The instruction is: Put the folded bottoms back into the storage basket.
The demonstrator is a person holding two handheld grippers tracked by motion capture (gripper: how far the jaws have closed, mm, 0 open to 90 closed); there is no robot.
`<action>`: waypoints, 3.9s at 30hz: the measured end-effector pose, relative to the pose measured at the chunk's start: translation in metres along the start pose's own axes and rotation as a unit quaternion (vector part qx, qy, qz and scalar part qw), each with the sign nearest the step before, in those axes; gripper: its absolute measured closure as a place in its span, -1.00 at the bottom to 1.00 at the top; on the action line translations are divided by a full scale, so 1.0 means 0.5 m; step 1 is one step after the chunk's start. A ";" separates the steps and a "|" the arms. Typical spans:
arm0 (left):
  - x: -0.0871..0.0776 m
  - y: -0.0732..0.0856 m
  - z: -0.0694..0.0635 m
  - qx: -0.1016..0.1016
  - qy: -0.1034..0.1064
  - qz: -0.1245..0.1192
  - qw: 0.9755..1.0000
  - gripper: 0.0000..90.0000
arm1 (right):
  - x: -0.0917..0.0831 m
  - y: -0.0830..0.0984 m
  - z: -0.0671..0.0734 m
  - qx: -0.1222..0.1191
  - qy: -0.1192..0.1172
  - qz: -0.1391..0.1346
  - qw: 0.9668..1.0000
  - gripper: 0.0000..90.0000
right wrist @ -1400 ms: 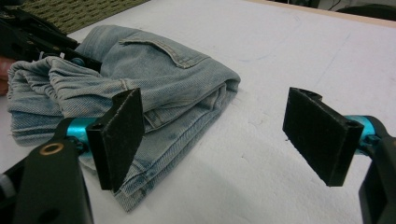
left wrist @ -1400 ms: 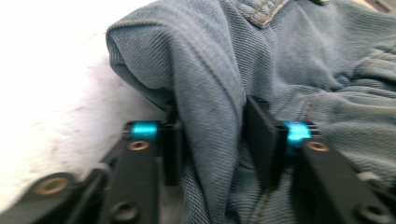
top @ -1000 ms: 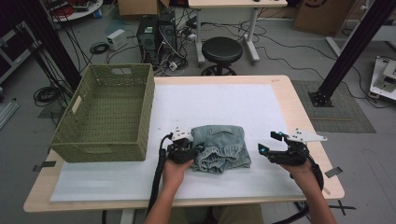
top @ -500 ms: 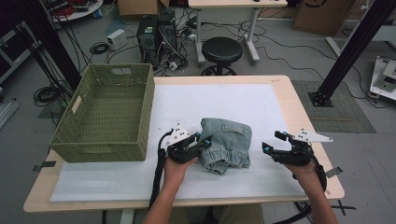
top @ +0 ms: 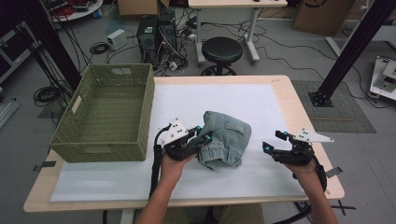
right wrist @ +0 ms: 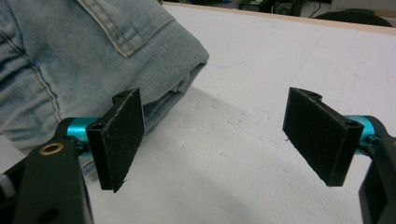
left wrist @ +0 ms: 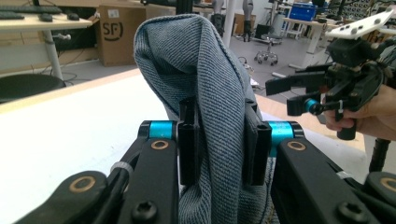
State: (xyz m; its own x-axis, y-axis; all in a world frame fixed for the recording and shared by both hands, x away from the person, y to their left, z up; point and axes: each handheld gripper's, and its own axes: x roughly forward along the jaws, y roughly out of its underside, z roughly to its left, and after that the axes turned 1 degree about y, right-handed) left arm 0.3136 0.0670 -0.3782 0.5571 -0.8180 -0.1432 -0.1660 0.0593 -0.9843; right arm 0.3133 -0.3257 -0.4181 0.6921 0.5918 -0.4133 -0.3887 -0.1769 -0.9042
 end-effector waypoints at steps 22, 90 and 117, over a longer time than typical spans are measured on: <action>-0.109 -0.119 0.054 0.033 -0.029 -0.055 0.998 0.61 | 0.007 0.003 0.003 -0.003 -0.001 0.003 1.000 -0.53; -0.478 -0.175 0.281 -0.026 -0.243 -0.118 0.962 0.58 | 0.012 0.004 0.011 -0.007 0.004 0.010 1.000 -0.53; -0.426 -0.089 0.286 -0.064 -0.303 -0.079 0.947 -0.49 | 0.021 0.007 0.020 -0.019 0.001 0.024 1.000 -0.53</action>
State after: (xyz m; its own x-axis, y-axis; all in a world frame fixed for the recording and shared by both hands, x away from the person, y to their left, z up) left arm 0.3189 0.3204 -0.3186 0.9419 -0.3293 -0.0658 -0.1169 -0.1380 -0.9835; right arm 0.3130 -0.3122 -0.4245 0.6744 0.5809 -0.4558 -0.3981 -0.2338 -0.8871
